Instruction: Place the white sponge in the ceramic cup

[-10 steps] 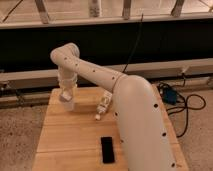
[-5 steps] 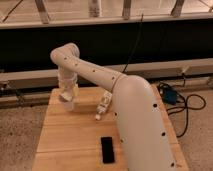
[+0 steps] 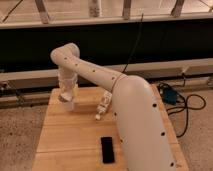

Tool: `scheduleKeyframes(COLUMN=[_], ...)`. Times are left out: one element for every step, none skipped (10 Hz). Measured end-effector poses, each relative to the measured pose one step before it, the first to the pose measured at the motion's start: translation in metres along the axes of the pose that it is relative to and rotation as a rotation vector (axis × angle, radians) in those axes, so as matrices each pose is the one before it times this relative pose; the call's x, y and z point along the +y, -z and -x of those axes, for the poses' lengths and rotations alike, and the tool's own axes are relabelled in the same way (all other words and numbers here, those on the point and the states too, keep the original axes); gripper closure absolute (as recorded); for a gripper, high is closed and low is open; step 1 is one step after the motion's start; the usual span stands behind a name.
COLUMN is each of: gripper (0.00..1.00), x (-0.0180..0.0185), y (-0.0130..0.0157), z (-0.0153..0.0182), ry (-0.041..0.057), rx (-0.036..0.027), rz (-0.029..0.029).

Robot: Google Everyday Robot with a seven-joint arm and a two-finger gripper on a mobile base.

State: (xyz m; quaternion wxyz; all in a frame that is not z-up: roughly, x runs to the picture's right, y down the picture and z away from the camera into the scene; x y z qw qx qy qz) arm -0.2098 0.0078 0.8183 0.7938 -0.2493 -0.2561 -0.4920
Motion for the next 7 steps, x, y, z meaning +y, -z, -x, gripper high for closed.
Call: scheduleKeyframes(gripper=[0.34, 0.34, 0.34, 0.34, 0.34, 0.34, 0.34], x=[0.00069, -0.00010, 0.00013, 0.00023, 0.00065, -0.00008, -0.00016], y=[-0.00049, 0.00050, 0.00020, -0.00018, -0.00119, 0.00057, -0.00024], z=[-0.00048, -0.00029, -0.00035, -0.00010, -0.00009, -0.00018, 0.00003], ry=[-0.00163, -0.00082, -0.00087, -0.00054, -0.00057, -0.00041, 0.00012], rx=[-0.00084, 0.00000, 0.00008, -0.00055, -0.00109, 0.00040, -0.00002], rz=[0.00089, -0.00053, 0.00049, 0.00088, 0.00226, -0.00081, 0.00105])
